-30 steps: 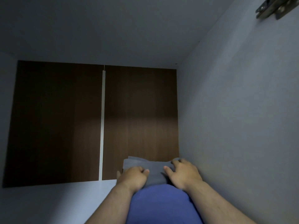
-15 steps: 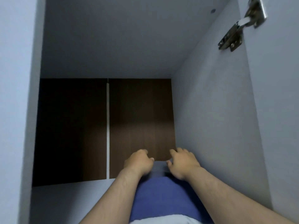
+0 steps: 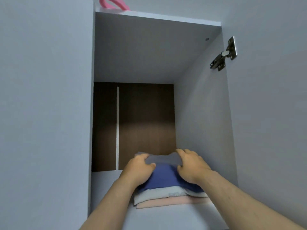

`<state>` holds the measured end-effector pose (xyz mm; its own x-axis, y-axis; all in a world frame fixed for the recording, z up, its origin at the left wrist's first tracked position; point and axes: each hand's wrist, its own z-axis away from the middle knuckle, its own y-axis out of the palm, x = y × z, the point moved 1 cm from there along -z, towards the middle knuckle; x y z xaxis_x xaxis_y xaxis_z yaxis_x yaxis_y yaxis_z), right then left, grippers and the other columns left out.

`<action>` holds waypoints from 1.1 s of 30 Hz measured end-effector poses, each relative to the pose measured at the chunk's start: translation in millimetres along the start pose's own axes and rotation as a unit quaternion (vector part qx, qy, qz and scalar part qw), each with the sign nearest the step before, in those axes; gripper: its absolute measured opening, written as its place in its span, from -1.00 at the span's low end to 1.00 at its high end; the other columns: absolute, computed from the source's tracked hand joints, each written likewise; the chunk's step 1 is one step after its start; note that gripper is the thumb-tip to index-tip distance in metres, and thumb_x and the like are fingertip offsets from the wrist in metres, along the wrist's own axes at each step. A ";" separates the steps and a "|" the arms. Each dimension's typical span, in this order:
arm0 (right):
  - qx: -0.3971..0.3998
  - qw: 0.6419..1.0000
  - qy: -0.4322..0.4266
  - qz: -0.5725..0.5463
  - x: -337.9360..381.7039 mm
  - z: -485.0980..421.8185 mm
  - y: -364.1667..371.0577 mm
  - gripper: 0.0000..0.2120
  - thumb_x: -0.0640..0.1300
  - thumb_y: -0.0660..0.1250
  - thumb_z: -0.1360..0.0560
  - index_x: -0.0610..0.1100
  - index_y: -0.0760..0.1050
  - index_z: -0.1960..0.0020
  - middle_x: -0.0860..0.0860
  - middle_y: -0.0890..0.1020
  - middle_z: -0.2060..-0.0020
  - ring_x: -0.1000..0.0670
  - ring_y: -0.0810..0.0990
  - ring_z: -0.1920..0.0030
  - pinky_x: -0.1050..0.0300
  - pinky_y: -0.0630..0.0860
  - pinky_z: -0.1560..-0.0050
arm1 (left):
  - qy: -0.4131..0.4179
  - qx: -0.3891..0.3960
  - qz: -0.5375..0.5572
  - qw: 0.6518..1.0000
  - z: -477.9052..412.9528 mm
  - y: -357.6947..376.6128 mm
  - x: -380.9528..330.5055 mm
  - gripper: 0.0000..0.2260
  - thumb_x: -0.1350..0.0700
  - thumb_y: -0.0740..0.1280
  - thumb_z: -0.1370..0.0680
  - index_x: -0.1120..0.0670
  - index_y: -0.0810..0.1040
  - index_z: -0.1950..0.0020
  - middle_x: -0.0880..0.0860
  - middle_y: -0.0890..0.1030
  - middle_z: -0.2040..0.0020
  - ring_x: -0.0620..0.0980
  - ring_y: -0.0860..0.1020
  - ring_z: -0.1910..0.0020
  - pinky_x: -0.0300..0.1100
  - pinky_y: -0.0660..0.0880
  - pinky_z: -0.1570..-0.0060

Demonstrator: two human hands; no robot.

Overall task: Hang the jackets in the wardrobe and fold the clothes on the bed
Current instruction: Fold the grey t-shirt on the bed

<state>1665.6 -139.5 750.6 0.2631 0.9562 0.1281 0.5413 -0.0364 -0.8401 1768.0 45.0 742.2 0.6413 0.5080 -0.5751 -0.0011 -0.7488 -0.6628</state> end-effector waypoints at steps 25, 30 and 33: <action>0.007 0.972 0.148 0.182 77.8 394.5 -98.5 -0.50 0.02 0.16 -0.60 -0.03 0.23 -0.51 -0.04 0.20 -0.55 -0.07 0.17 -0.52 0.07 0.18 -0.46 | 0.162 0.169 0.038 0.971 299.0 -1.3 0.4 -0.52 -0.18 0.23 -0.55 -0.18 0.34 -0.48 -0.20 0.41 -0.44 -0.14 0.41 -0.38 -0.19 0.38 -0.28; -0.008 0.963 0.207 0.175 68.0 513.6 -144.6 -0.52 0.02 0.14 -0.59 0.00 0.29 -0.49 0.02 0.28 -0.51 -0.04 0.24 -0.48 0.09 0.22 -0.45 | 0.204 0.257 0.066 0.942 376.3 22.2 -60.1 -0.56 -0.18 0.29 -0.56 -0.18 0.40 -0.44 -0.14 0.45 -0.42 -0.11 0.38 -0.42 -0.18 0.31 -0.37; -0.009 0.950 0.259 0.174 62.0 598.2 -179.1 -0.56 -0.05 0.13 -0.53 -0.04 0.38 -0.40 -0.01 0.40 -0.39 -0.08 0.34 -0.40 0.05 0.33 -0.39 | 0.255 0.301 0.075 0.916 430.0 34.3 -113.1 -0.58 -0.11 0.30 -0.58 -0.12 0.41 -0.44 -0.11 0.42 -0.46 -0.10 0.36 -0.44 -0.21 0.26 -0.39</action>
<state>1107.2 100.1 593.7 0.7842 0.6139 0.0897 0.3611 -0.3341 -0.8706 1365.4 144.9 578.3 0.8735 0.0385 -0.4854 -0.4442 -0.3450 -0.8268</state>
